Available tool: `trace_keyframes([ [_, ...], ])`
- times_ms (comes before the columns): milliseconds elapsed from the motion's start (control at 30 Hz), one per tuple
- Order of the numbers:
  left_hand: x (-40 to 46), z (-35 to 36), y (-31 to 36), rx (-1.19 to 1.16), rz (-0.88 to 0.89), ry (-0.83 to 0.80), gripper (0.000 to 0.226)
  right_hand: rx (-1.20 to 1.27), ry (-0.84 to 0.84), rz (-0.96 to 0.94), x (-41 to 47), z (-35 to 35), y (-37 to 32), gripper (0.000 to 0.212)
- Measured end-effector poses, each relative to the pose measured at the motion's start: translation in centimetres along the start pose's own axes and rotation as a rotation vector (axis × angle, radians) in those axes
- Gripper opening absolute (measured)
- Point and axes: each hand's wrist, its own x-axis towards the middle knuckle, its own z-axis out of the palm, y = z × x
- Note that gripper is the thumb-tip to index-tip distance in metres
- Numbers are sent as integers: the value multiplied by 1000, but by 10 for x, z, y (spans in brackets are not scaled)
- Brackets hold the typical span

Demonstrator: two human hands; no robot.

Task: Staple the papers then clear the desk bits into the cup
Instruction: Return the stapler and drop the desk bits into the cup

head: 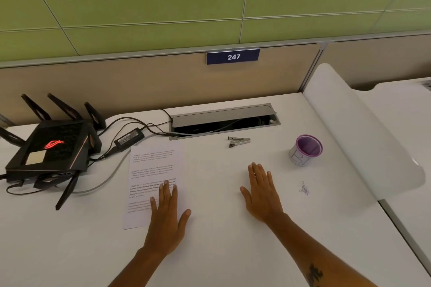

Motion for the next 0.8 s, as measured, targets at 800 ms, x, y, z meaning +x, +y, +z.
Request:
trace_keyframes([
  [800,-17,70,180,-8,174,-298,105,-60,30,266,-120,-35,163,80],
])
